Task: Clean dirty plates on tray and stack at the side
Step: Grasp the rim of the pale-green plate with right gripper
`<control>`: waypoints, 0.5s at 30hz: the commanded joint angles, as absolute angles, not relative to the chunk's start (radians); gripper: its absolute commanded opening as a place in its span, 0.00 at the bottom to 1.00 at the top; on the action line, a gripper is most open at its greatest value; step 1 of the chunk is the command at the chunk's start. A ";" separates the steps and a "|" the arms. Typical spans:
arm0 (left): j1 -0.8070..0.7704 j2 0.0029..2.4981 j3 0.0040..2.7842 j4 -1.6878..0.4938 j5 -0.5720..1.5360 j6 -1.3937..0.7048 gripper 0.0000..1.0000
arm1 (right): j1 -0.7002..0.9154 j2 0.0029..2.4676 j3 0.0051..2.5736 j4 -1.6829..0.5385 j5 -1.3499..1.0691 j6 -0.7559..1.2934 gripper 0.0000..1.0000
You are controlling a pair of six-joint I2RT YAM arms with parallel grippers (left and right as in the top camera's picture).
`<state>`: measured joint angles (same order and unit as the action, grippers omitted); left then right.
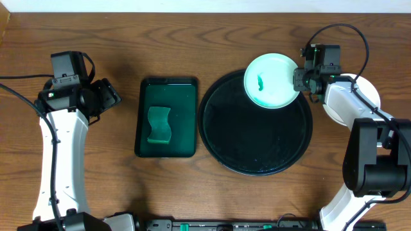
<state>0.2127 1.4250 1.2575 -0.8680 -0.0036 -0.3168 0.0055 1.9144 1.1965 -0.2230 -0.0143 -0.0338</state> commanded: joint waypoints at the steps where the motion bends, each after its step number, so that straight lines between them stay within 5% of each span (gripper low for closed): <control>1: 0.216 1.424 1.268 -0.871 -0.012 -0.318 0.79 | 0.014 1.930 1.195 -0.218 -0.009 -0.042 0.15; 3: 0.216 1.424 1.268 -0.871 -0.012 -0.318 0.80 | 0.014 1.930 1.195 -0.217 -0.009 -0.042 0.02; 15: 0.216 1.424 1.268 -0.871 -0.012 -0.318 0.80 | 0.015 1.762 1.195 -0.310 -0.087 -0.002 0.01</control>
<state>0.2127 1.4250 1.2575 -0.8680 -0.0032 -0.3168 0.0059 1.8683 1.1946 -0.2897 -0.0532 -0.0345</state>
